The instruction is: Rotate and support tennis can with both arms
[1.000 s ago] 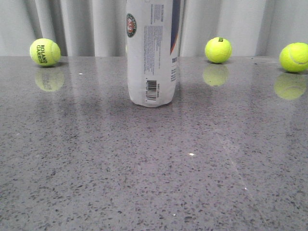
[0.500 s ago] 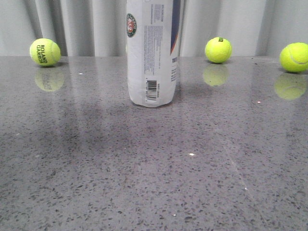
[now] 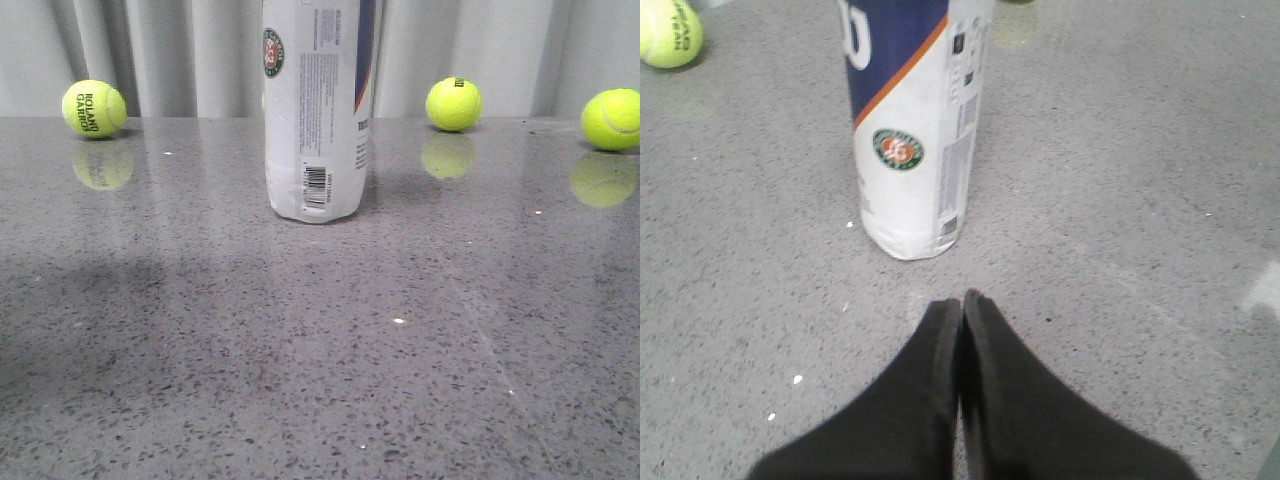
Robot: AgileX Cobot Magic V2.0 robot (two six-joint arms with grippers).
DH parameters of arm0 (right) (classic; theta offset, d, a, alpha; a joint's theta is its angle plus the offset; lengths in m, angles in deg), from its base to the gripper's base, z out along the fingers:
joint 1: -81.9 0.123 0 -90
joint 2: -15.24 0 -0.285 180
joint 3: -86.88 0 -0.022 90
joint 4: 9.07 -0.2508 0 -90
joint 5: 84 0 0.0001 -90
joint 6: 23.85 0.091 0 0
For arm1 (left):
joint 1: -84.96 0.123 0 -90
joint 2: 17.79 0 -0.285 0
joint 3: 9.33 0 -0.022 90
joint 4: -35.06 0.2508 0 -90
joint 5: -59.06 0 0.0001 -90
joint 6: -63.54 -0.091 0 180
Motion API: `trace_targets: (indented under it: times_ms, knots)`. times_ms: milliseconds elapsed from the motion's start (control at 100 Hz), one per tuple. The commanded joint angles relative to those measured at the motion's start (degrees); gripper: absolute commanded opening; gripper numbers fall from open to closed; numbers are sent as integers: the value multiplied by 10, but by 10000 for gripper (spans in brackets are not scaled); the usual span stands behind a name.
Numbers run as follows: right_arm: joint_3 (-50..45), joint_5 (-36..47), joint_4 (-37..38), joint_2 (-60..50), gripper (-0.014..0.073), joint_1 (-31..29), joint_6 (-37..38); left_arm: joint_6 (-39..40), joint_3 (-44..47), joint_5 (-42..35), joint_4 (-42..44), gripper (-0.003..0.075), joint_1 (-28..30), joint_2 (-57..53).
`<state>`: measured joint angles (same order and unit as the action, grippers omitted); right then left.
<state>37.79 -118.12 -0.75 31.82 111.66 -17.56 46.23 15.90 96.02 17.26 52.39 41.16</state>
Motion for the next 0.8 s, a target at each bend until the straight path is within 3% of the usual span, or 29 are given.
trace_targets:
  times_ms: [0,360,490,710,790]
  knots:
    - [13,42,11,7,-68,-3,0,7,32,-91,-8,-20,-1,-33]
    - [13,42,11,7,-68,-3,0,0,212,-323,14,-20,-1,-150]
    - [13,42,11,7,-68,-3,0,0,261,-393,50,-20,24,-183]
    - [13,42,11,7,-68,-3,0,2,314,-423,64,-20,96,-225]
    - [13,42,11,7,-68,-3,0,37,331,-426,96,-20,127,-249]
